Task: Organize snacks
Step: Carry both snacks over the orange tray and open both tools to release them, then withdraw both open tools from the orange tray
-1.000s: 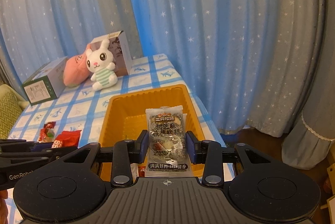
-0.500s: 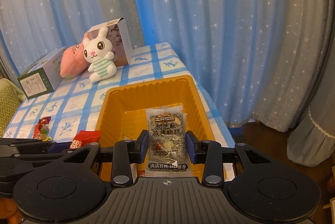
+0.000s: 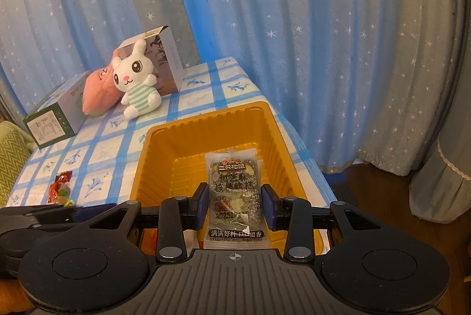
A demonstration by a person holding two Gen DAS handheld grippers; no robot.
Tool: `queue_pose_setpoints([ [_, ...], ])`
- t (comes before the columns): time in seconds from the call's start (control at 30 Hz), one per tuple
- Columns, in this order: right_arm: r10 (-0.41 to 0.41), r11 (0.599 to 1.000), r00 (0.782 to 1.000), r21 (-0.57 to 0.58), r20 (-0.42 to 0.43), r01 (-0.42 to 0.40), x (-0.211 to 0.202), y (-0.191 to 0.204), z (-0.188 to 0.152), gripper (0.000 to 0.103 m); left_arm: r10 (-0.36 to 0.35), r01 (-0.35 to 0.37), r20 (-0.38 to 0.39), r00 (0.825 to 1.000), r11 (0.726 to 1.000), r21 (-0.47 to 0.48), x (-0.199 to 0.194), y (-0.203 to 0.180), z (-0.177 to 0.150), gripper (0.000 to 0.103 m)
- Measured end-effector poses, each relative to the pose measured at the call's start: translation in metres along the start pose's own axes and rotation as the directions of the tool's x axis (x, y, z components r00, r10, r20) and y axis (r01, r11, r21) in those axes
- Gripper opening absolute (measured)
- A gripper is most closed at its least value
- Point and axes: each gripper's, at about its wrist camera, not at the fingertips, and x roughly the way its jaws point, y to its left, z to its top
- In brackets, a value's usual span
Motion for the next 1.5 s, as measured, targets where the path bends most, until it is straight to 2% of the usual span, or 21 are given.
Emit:
queue_pose_setpoints([
  [0.1,0.002,1.000,1.000,0.010,-0.003,-0.002,0.000,-0.001,0.000,0.038,0.027,-0.027,0.002,1.000,1.000,-0.011,-0.010,0.006,-0.006,0.035],
  [0.27,0.015,0.999,1.000,0.029,-0.012,-0.015,0.002,-0.001,0.000,0.038,0.059,-0.058,0.006,0.998,0.998,-0.035,-0.026,0.014,-0.014,0.042],
  [0.67,0.036,0.999,0.998,0.037,-0.049,-0.034,0.021,0.004,-0.004,0.038,0.079,-0.077,0.025,0.997,0.995,-0.066,-0.041,0.027,-0.018,0.043],
  [0.83,0.059,0.995,0.996,0.087,-0.060,-0.054,0.032,0.000,-0.005,0.038,0.082,-0.081,0.021,0.996,0.994,-0.075,-0.042,0.030,-0.021,0.043],
  [0.87,0.061,0.994,0.996,0.098,-0.063,-0.054,0.032,-0.002,-0.005,0.039,0.083,-0.082,0.021,0.996,0.994,-0.076,-0.044,0.031,-0.021,0.043],
  [0.9,0.058,0.993,0.996,0.107,-0.063,-0.051,0.030,-0.003,-0.005,0.045,0.085,-0.083,0.022,0.996,0.994,-0.078,-0.045,0.031,-0.022,0.044],
  [0.93,0.052,0.993,0.997,0.110,-0.060,-0.046,0.027,-0.004,-0.004,0.057,0.086,-0.084,0.024,0.996,0.993,-0.081,-0.047,0.032,-0.023,0.045],
  [1.0,0.044,0.993,0.998,0.114,-0.044,-0.039,0.017,-0.005,-0.005,0.062,0.086,-0.084,0.028,0.996,0.993,-0.085,-0.053,0.033,-0.025,0.047],
  [1.4,0.048,0.994,0.999,0.095,0.010,-0.049,-0.061,0.028,-0.025,0.064,0.117,-0.107,0.086,0.989,0.987,-0.118,-0.111,0.039,-0.041,0.059],
  [1.5,0.050,0.996,0.999,0.069,0.001,-0.050,-0.074,0.041,-0.030,0.064,0.123,-0.114,0.087,0.989,0.988,-0.104,-0.126,0.041,-0.043,0.061],
])
